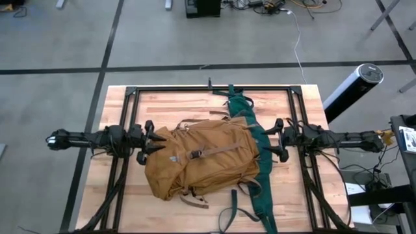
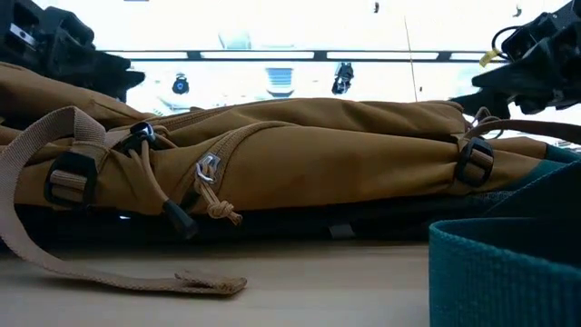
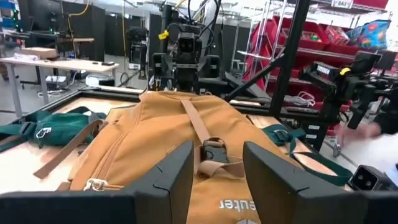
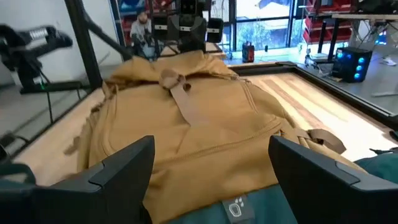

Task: Unpack backpack
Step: Return to Home Position

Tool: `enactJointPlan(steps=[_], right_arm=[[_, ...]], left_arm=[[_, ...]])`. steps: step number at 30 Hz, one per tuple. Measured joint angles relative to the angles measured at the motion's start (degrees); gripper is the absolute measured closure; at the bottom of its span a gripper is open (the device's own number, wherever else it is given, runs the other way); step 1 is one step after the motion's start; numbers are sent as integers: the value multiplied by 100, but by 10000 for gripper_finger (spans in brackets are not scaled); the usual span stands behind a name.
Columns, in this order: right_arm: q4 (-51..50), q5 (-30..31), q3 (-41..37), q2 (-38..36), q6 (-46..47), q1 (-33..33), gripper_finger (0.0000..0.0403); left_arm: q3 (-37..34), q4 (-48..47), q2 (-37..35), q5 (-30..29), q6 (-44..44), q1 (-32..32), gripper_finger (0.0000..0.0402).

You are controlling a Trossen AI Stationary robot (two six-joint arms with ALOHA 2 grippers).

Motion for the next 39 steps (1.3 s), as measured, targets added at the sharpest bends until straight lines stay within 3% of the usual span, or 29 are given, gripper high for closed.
enactJointPlan(steps=[39], right_arm=[[-7,-13,0,158,-84,0,91]], left_arm=[[0,-51,1137,-17,-2,0,280]])
